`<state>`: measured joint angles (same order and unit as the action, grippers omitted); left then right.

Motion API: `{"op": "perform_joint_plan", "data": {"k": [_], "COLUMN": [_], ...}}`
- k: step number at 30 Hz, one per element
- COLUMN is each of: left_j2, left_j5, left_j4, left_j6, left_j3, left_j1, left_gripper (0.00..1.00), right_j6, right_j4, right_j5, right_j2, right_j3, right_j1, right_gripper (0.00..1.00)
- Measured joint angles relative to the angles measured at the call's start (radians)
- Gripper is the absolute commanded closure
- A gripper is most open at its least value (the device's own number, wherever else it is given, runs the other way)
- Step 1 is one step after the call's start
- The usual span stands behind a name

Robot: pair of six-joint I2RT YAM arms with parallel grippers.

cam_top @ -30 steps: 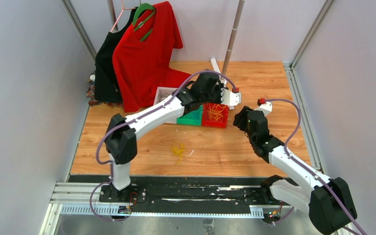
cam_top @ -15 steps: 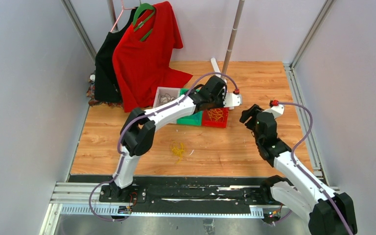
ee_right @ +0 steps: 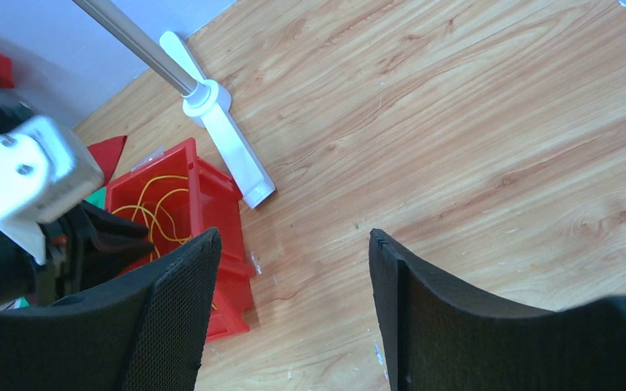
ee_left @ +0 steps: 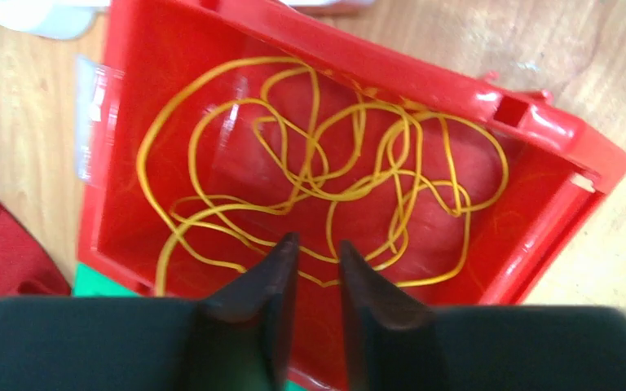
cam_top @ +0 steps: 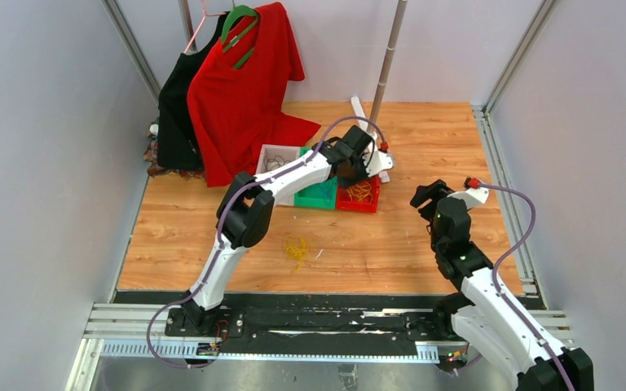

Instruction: Untangle the cables

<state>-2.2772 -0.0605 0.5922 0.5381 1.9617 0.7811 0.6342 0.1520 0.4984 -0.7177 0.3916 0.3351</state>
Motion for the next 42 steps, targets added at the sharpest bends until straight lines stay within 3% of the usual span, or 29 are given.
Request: {"op": "perform_joint_plan", "data": {"k": [5,7,11,15,20,25,30,35,42], "left_j2": [0.002,0.004,0.073,0.253,0.602,0.800,0.772,0.756,0.750], "left_j5": [-0.038,-0.069,-0.135,-0.185,-0.286,-0.354,-0.360,-0.359,-0.359], "left_j4": [0.058,0.099,0.159,0.221,0.246,0.281,0.328,0.335,0.194], "left_j6": [-0.011,-0.023,-0.052,-0.045,0.011,0.111,0.186,0.254,0.262], "left_j3": [0.017,0.068,0.159,0.163,-0.107,-0.496,-0.749,-0.816,-0.958], "left_j1": [0.001,0.000,-0.004,-0.011,-0.057,-0.098,-0.094,-0.094,-0.094], "left_gripper": [0.09,0.01,0.02,0.02,0.02,0.14,0.20,0.35,0.43], "right_j6": [-0.006,-0.008,-0.011,-0.014,-0.014,-0.018,-0.024,-0.026,-0.016], "right_j4": [-0.001,-0.001,0.000,-0.008,-0.034,-0.052,-0.053,-0.053,-0.045], "right_j5": [-0.008,-0.017,-0.055,-0.109,-0.186,-0.229,-0.248,-0.256,-0.270], "right_j2": [-0.014,-0.013,-0.003,-0.013,-0.034,-0.033,-0.044,-0.066,-0.076], "right_j3": [0.001,0.004,0.005,0.012,0.026,0.027,0.027,0.026,0.023], "right_j1": [0.000,0.000,0.000,0.000,0.000,0.027,0.113,0.178,0.198], "right_gripper": [0.34,0.33,0.32,0.32,0.32,0.32,0.35,0.42,0.47]}}
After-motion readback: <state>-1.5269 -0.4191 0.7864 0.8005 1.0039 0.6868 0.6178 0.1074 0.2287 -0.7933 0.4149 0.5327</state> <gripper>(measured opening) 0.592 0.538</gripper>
